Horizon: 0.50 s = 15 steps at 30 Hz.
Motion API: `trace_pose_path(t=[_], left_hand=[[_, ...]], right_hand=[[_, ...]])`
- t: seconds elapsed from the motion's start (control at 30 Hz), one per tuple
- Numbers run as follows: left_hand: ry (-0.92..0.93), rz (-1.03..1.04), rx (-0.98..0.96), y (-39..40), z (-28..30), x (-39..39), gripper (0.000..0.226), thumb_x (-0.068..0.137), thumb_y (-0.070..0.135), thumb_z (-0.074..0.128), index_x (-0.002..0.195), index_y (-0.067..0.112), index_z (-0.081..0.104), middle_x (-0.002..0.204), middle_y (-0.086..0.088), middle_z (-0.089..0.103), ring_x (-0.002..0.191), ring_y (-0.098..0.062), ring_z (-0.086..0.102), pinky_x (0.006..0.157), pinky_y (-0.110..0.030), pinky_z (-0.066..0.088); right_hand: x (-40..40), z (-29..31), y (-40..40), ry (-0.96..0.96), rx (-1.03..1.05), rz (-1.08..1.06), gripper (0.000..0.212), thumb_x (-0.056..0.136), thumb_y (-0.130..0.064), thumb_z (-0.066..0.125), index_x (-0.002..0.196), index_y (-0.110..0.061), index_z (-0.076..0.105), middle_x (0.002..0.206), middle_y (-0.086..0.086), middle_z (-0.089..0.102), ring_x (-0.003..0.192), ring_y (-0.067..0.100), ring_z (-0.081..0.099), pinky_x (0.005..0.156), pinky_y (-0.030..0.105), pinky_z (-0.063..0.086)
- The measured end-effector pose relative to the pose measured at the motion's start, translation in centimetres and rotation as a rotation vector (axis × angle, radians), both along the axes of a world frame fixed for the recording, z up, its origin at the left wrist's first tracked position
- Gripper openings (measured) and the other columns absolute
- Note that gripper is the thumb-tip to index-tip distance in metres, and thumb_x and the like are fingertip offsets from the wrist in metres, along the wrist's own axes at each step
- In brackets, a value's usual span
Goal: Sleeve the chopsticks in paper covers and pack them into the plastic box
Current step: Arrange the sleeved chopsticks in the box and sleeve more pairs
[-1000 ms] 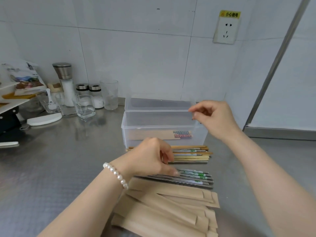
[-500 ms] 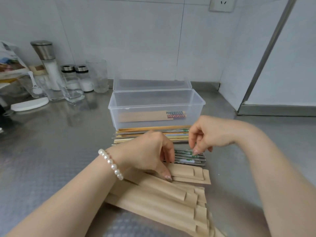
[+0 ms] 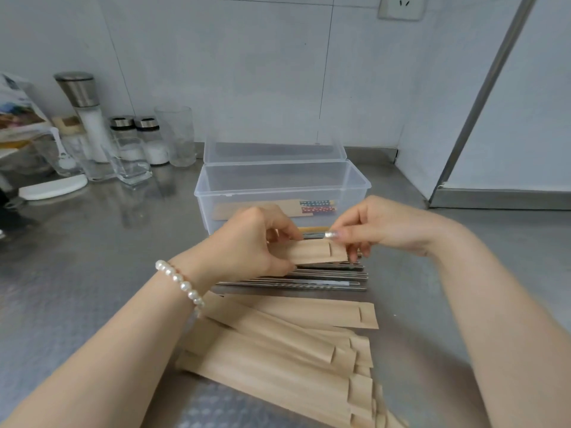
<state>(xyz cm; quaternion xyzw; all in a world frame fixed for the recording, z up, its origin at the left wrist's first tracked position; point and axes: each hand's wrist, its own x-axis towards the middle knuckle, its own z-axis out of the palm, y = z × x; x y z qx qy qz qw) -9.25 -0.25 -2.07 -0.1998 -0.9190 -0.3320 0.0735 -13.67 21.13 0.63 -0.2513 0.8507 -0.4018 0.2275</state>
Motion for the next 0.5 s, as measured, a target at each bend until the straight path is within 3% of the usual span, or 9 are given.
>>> trace_pose_path(t=[0.1,0.2,0.37,0.5], left_hand=[[0.078,0.01,-0.03,-0.1,-0.2,-0.2,0.033,0.062,0.011,0.078,0.091,0.022,0.069,0.086,0.01,0.057,0.071,-0.001,0.052,0.064,-0.005,0.037],[0.208,0.037,-0.056,-0.2,-0.6,-0.5,0.031,0.064,0.02,0.069,0.095,0.021,0.067,0.087,0.011,0.058,0.072,-0.003,0.05,0.067,-0.008,0.037],[0.392,0.049,-0.035,0.1,-0.9,-0.6,0.032,0.067,0.025,0.068,0.098,0.019,0.066,0.084,0.005,0.062,0.074,-0.01,0.055,0.066,-0.027,0.046],[0.399,0.068,0.009,0.0,-1.0,-0.9,0.029,0.067,0.026,0.068,0.095,0.019,0.067,0.081,0.009,0.058,0.072,-0.005,0.051,0.065,-0.023,0.044]], right_hand=[[-0.3,-0.2,0.0,-0.069,-0.091,0.016,0.014,0.079,-0.002,0.066,0.089,-0.01,0.071,0.067,0.001,0.071,0.055,0.009,0.061,0.055,0.02,0.043],[-0.6,-0.6,-0.4,-0.105,-0.228,-0.082,0.018,0.078,0.01,0.06,0.083,-0.006,0.069,0.058,0.0,0.068,0.046,0.008,0.06,0.045,0.013,0.041],[-0.5,-1.2,-1.8,-0.081,-0.372,-0.224,0.016,0.076,0.007,0.064,0.073,-0.008,0.067,0.055,0.0,0.065,0.043,0.011,0.058,0.044,0.017,0.04],[-0.3,-1.5,-2.7,0.041,-0.355,-0.292,0.014,0.076,0.0,0.069,0.069,-0.011,0.064,0.053,-0.002,0.063,0.044,0.007,0.053,0.046,0.02,0.037]])
